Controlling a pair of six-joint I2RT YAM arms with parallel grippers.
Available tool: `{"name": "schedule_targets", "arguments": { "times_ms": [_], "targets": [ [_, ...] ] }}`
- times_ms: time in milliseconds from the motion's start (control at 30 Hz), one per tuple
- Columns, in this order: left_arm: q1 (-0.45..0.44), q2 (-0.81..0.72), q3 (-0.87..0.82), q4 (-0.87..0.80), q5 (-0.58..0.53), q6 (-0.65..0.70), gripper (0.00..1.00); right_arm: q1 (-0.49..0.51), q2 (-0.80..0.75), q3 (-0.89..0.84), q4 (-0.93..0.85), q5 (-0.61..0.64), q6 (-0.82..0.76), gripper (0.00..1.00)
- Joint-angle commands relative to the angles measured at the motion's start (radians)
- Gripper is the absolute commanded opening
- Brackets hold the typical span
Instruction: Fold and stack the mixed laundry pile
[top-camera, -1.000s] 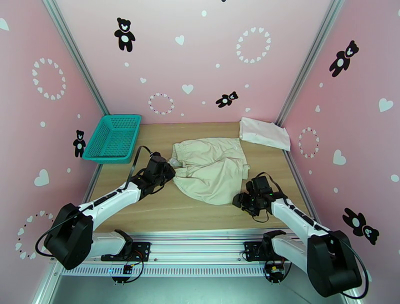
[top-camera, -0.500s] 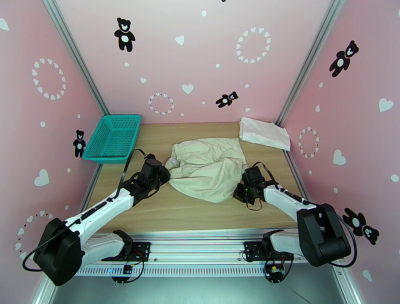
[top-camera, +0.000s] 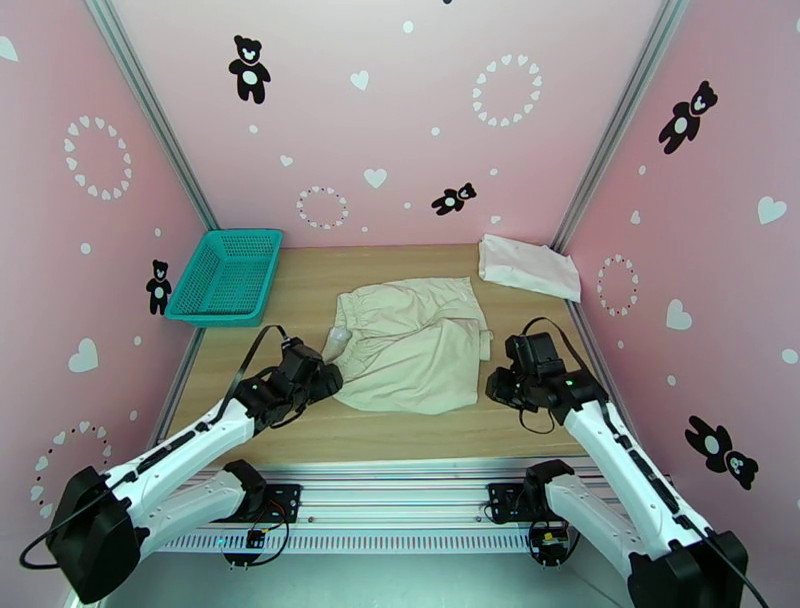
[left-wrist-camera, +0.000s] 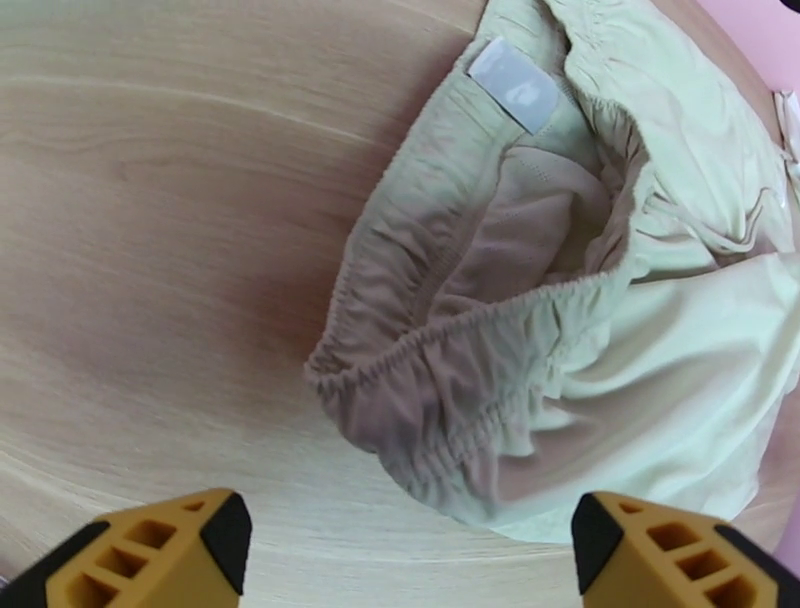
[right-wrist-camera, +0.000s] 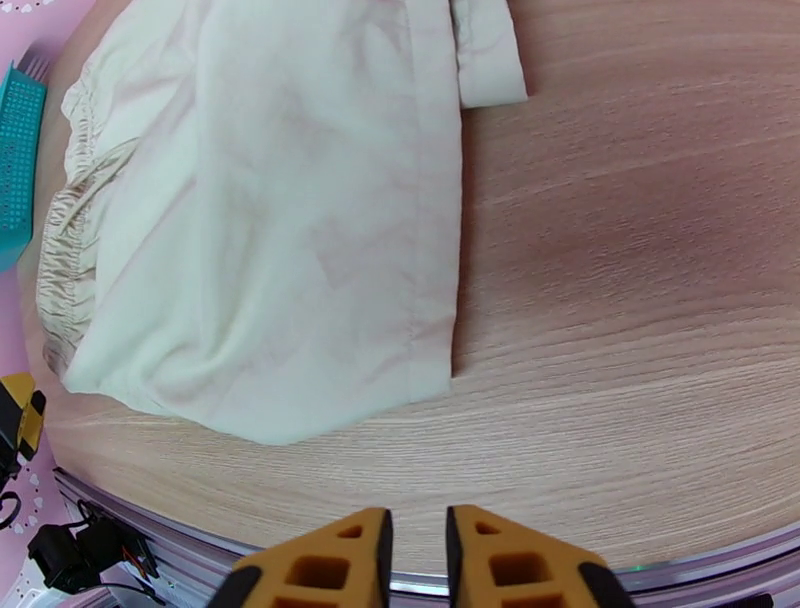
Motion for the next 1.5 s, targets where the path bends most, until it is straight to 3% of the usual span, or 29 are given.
{"name": "schedule_targets", "arguments": {
  "times_ms": [0, 133, 300, 400, 500, 667, 733, 833, 933, 1100, 1267, 1467],
  "targets": [
    [0.002, 0.104, 0.095, -0.028, -0.045, 0.17, 0.92, 0.041, 0.057, -0.068, 0.086, -0.076, 0.054, 0.49],
    [0.01, 0.247, 0.178, -0.011, 0.0, 0.31, 0.95, 0.048, 0.161, -0.165, 0.286, -0.172, 0.098, 0.66],
    [0.067, 0.359, 0.188, -0.002, 0.043, 0.329, 0.95, 0.048, 0.28, -0.218, 0.46, -0.171, 0.13, 0.65],
    [0.067, 0.39, 0.18, 0.0, 0.05, 0.332, 0.9, 0.047, 0.366, -0.229, 0.565, -0.189, 0.142, 0.62],
    [0.068, 0.397, 0.17, 0.016, 0.076, 0.332, 0.75, 0.048, 0.45, -0.228, 0.655, -0.216, 0.16, 0.54],
    [0.066, 0.367, 0.137, 0.058, 0.131, 0.314, 0.37, 0.047, 0.517, -0.196, 0.715, -0.196, 0.164, 0.34],
    [0.066, 0.338, 0.116, 0.112, 0.178, 0.304, 0.21, 0.048, 0.516, -0.163, 0.71, -0.174, 0.147, 0.22],
    [0.057, 0.291, 0.1, 0.183, 0.222, 0.288, 0.0, 0.047, 0.48, -0.113, 0.667, -0.118, 0.112, 0.08],
    [0.034, 0.199, 0.091, 0.237, 0.205, 0.282, 0.0, 0.044, 0.425, -0.049, 0.58, -0.042, 0.054, 0.0],
    [0.032, 0.068, 0.154, 0.204, 0.198, 0.288, 0.0, -0.004, 0.32, 0.068, 0.395, 0.038, -0.044, 0.0],
    [0.032, -0.009, 0.342, 0.094, 0.207, 0.331, 0.0, -0.08, 0.195, 0.289, 0.153, 0.088, -0.147, 0.0],
    [-0.007, -0.113, 0.63, -0.024, 0.21, 0.472, 0.0, -0.132, 0.075, 0.674, -0.115, 0.158, -0.261, 0.0]
  ]
}}
